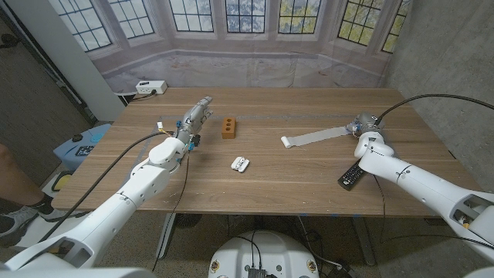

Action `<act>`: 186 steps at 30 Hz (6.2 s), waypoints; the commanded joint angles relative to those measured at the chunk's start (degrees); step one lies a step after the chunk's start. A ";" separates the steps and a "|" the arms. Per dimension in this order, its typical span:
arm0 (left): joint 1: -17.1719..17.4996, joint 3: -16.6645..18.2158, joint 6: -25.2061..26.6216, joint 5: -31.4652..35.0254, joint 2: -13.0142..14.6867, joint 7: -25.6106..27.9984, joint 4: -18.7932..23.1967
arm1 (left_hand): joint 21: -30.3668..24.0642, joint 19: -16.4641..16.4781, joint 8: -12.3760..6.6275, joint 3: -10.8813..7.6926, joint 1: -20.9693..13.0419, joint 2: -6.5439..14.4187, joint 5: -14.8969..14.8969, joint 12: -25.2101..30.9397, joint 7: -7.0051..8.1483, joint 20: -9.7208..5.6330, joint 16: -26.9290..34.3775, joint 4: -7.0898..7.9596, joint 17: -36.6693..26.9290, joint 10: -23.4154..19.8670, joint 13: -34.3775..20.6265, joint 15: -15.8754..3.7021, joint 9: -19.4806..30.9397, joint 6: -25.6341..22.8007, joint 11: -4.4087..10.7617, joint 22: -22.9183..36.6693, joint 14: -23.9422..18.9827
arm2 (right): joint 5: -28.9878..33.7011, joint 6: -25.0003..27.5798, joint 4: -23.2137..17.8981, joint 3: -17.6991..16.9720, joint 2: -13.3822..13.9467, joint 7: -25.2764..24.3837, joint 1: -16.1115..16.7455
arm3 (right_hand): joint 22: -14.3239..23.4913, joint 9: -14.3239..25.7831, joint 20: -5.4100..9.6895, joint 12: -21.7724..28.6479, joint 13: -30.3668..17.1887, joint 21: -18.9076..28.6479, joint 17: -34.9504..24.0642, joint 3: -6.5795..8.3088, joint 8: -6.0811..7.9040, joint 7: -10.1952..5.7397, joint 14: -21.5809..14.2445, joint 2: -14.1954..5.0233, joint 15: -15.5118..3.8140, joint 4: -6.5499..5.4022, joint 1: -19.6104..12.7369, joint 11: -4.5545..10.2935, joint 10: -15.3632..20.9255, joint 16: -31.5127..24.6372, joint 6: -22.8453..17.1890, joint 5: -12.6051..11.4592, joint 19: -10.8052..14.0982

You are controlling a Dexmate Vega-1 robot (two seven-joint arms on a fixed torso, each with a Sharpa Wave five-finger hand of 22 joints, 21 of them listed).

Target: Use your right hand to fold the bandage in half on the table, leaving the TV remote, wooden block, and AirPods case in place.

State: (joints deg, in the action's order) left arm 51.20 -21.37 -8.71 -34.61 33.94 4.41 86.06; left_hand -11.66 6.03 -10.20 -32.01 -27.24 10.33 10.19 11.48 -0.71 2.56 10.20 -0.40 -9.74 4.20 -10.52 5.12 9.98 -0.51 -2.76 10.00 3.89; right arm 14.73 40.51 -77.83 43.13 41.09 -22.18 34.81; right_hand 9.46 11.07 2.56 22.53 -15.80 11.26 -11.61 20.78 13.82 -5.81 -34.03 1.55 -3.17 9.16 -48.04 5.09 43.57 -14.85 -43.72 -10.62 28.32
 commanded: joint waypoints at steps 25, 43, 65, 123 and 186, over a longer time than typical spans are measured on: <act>0.43 -0.03 -0.24 -0.42 -0.12 -0.48 -0.69 | 0.12 0.26 -0.58 -0.17 -0.25 0.50 0.32 0.37 0.12 0.41 0.17 -0.24 -0.07 -0.39 -0.32 0.24 0.22 -1.06 -0.03 0.21 -0.29 | 1.68 0.50 2.21 0.51 -2.94 -6.44 0.43 | 0.17 0.42 3.86 2.73 -1.37 -0.06 -1.14 -0.92 0.29 -0.11 -3.84 -0.47 -9.09 0.06 -2.28 0.79 4.12 -1.43 -4.01 -0.25 1.68; -0.43 -0.39 -0.49 -0.63 -0.61 -1.49 -2.26 | 0.12 0.26 -0.75 -0.22 -0.30 0.46 0.34 0.38 0.10 0.40 0.14 -0.33 -0.05 -0.46 -0.32 0.25 0.25 -1.87 0.06 0.21 -0.28 | 2.73 0.50 3.36 0.78 -4.29 -9.62 0.53 | 0.20 0.49 4.22 4.53 -2.32 -0.01 -2.05 -1.31 0.68 -0.72 -6.03 -0.84 -9.44 0.25 -4.05 2.64 6.52 -2.49 -7.21 -0.24 2.54; -0.82 -0.55 -0.67 -0.89 -1.13 -1.79 -3.42 | 0.09 0.37 -0.90 -0.29 -0.41 0.43 0.36 0.60 -0.09 0.49 0.20 -0.50 -0.03 -1.16 -0.32 0.28 0.29 -2.99 0.05 0.20 -0.56 | 3.08 0.44 4.25 0.85 -5.29 -11.77 0.64 | 0.21 0.52 4.60 6.34 -3.16 0.15 -2.58 -1.27 1.25 -1.13 -8.59 -1.16 -9.78 0.41 -5.80 3.14 9.31 -3.34 -10.46 -0.35 3.67; -1.24 -0.64 -1.61 -1.26 -1.54 -2.96 -4.76 | 0.03 0.74 -0.82 -0.50 -0.65 0.47 0.40 0.69 -0.06 0.83 0.23 -0.74 -0.07 -2.18 -0.33 0.22 0.35 -4.80 0.22 0.24 -1.33 | 6.28 3.29 -0.68 1.11 -4.89 -14.54 2.33 | 0.44 1.38 6.07 10.23 -4.32 0.49 -4.41 -2.31 3.12 -2.50 -16.44 -1.87 -10.41 0.43 -14.02 4.42 17.43 -6.06 -17.59 -0.36 7.80; 2.56 1.29 -2.23 2.12 3.01 -0.19 0.56 | 1.37 -7.65 -0.16 0.09 -0.13 -0.05 0.38 0.04 1.51 1.44 -0.21 -1.06 0.08 -0.85 -0.29 -0.75 0.32 -3.84 1.44 0.12 0.85 | 12.78 5.09 -7.67 3.22 -5.78 -11.30 1.84 | 0.49 1.66 6.12 10.53 -4.51 0.38 -5.22 -3.75 3.34 -2.39 -18.33 -2.34 -10.47 0.22 -17.18 5.05 18.60 -6.03 -19.03 -0.34 8.31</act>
State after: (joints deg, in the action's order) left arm 53.99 -20.04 -10.01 -32.58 37.18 4.91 87.64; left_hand -9.93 -1.45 -10.37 -32.07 -27.45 10.54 10.41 11.63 0.52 3.89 9.96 -1.26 -9.60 3.09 -10.52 4.40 10.13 -4.60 -1.22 9.99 4.22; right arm 26.22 44.14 -82.94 46.16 35.17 -34.03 36.14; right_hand 9.73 12.67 3.38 32.96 -20.08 11.69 -16.64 17.19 16.97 -8.17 -51.75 -0.87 -7.16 9.41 -64.64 10.26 61.69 -20.60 -62.24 -10.80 36.31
